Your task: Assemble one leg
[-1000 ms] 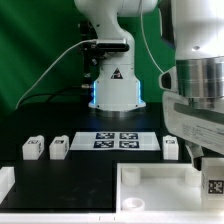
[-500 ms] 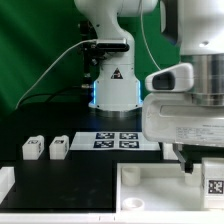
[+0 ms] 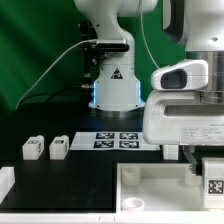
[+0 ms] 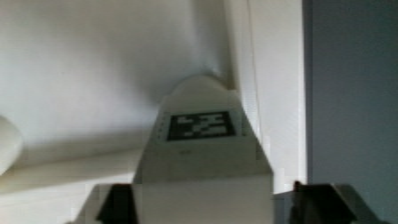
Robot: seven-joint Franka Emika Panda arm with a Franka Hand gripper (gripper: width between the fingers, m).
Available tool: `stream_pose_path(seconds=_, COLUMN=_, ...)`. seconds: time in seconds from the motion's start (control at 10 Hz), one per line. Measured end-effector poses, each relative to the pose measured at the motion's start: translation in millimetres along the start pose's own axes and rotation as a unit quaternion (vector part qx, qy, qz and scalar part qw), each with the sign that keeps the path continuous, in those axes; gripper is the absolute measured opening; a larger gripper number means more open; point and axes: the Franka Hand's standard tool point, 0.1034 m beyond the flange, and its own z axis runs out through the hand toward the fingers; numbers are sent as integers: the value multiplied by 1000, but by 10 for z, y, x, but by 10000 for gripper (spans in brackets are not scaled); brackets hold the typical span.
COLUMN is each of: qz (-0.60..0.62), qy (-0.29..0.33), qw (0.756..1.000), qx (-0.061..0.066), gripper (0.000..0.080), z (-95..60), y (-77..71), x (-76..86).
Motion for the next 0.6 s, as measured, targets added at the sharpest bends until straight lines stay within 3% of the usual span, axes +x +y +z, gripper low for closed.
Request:
stream_pose_path(seconds=0.1, qz=59, qy=0, qw=998, qx=0, gripper=294, z=3, y=11, x=2)
stream_pose_path(seconds=0.3, qz=185, qy=-1, qw=983, qx=2, gripper=294, z=1, y=39, x=14)
stream_pose_path(seconds=0.4, qz=283, qy=-3, qw=959, qx=3, gripper=294, z=3, y=52, x=11)
stream_pose_path(seconds=0.6, qz=470, qy=-9, qw=883, qx=3, gripper=294, z=17, y=54, x=-14)
